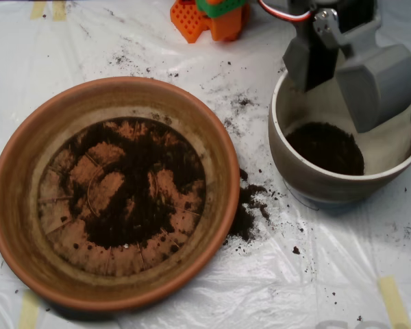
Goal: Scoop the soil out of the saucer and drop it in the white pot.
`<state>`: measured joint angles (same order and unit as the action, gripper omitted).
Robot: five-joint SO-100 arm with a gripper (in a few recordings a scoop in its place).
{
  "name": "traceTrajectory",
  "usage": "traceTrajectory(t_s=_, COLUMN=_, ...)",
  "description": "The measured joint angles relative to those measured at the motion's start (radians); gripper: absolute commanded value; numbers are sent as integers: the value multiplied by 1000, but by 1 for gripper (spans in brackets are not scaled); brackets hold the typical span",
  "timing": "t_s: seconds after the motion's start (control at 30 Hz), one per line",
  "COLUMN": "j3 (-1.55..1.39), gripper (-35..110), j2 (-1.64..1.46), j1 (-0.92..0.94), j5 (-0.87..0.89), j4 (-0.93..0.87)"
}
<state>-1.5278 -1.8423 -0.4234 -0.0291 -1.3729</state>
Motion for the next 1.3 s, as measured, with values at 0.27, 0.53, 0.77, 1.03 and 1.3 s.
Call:
traceTrajectory(t_s=0.27, j3=74, gripper=36, j2=0, j1=26, j5=21, j4=-40)
traceTrajectory(t_s=0.53, j3=239, gripper=41, j2=0, j1=156, j5=81, j4=-54)
traceTrajectory(t_s=0.77, j3=245, gripper=44, j2=20, j1=365, j5=140, j4=-49)
traceTrajectory(t_s=1.03, j3=-69, gripper=54, j2=31, j1=586, j5=77, j4=84)
traceTrajectory(t_s=1.3, j3=-333, gripper=59, j2=31, j1=687, j5=-49, j4=163)
